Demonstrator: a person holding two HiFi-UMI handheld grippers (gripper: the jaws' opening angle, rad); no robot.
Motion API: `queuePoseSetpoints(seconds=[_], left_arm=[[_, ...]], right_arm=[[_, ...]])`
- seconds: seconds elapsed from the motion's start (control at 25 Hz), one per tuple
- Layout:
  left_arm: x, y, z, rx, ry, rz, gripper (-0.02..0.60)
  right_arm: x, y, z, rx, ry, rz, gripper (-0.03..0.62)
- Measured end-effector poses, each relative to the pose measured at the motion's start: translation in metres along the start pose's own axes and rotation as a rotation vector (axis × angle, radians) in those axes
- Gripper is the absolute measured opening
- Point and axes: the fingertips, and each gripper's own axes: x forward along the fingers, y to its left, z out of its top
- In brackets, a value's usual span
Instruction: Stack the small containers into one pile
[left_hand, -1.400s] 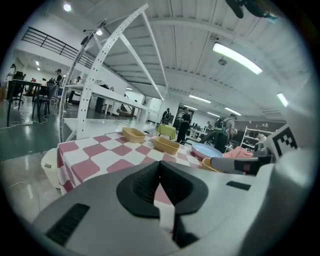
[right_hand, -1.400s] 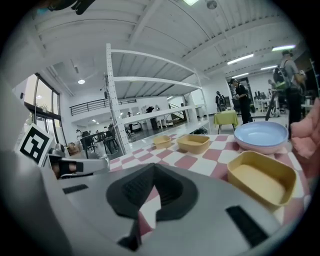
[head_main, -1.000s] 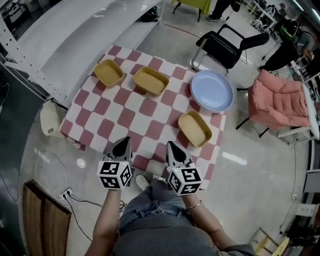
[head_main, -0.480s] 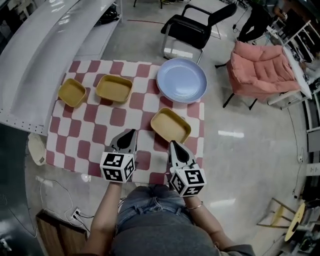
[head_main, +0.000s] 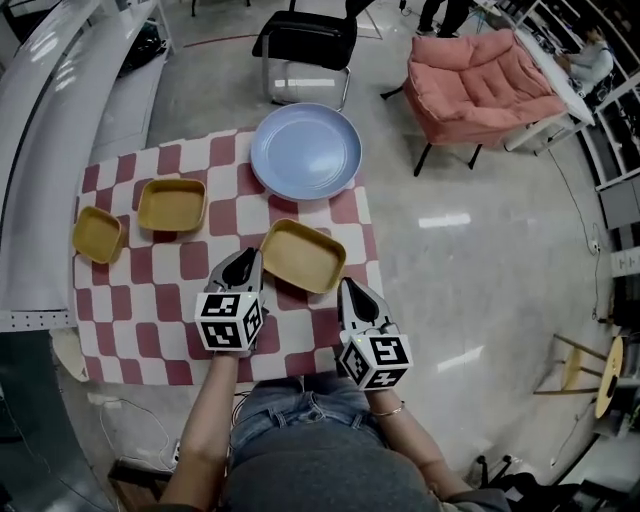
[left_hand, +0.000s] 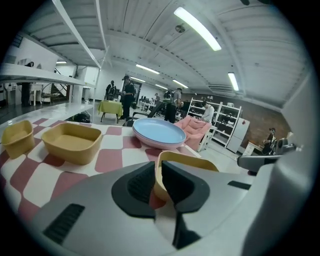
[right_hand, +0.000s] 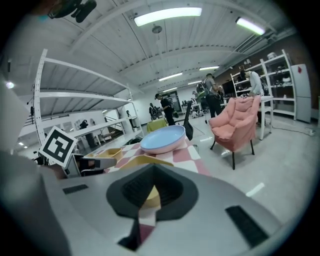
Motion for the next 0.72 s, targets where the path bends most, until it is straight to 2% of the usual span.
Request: queuePoseSetpoints(seconds=[0.16, 0.32, 0.52, 0.72], left_arm=[[0.019, -0.003, -0.004, 0.022, 0.057, -0.031, 0.092], [0.032, -0.002, -0.007, 0.036, 0.087, -0.043, 0.100], [0.045, -0.004, -0.012, 0.016, 0.131, -0.073, 0.103], [0.053, -0.005, -0.016, 0.003, 0.152, -0.065, 0.098]], right_arm=[[0.003, -0.011, 0.001, 0.020, 0.005, -0.040, 0.009], [0.008, -0.016, -0.002, 0.027, 0.012, -0.058, 0.009], [0.010, -0.022, -0.003, 0.046, 0.024, -0.078, 0.009], [0.008, -0.033, -0.005, 0.042, 0.036, -0.096, 0.009]])
